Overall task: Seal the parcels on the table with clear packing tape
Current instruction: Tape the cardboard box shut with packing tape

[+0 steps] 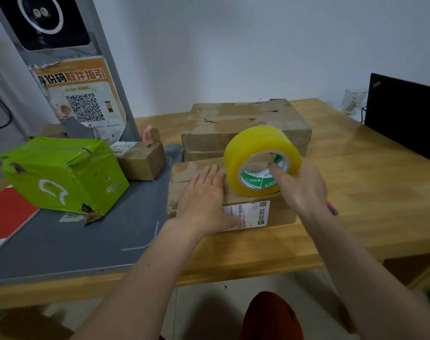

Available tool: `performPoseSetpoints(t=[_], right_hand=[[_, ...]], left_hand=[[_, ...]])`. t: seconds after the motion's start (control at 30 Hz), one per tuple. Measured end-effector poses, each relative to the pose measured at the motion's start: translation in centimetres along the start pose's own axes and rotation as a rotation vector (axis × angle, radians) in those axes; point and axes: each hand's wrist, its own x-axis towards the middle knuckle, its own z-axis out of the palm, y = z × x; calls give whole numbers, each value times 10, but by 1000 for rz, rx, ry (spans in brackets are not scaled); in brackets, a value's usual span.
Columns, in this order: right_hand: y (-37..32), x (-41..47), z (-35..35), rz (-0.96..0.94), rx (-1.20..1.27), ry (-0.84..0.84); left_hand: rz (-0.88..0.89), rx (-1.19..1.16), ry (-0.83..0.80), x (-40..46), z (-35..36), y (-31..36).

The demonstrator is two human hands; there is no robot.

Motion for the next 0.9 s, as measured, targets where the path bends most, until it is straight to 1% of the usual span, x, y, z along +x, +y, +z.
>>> performPoseSetpoints(t=[0.1,0.13,0.23,0.43,0.5,0.6,0.73,0.8,0.9], right_hand=[[3,8,-4,18,6,-13],[7,13,-8,43,75,2],[15,23,-21,147,392,47],[23,20,-16,198,599,78],[25,19,-13,224,617,30],[28,20,-12,170,577,-46],[28,24,-17,151,473,-83],[26,25,-20,145,404,-71],[25,28,-27,155,393,-75]], left_hand=[[-35,-10,3,5,3,0],[-39,2,-7,7,4,-1],[-44,2,-25,8,5,-1],[-49,29,-42,9,4,0],[-53,81,-48,11,2,9],[-74,174,-43,18,0,30],[-32,79,51,22,11,38],[-21,66,41,23,14,34],[-32,69,24,24,12,34]])
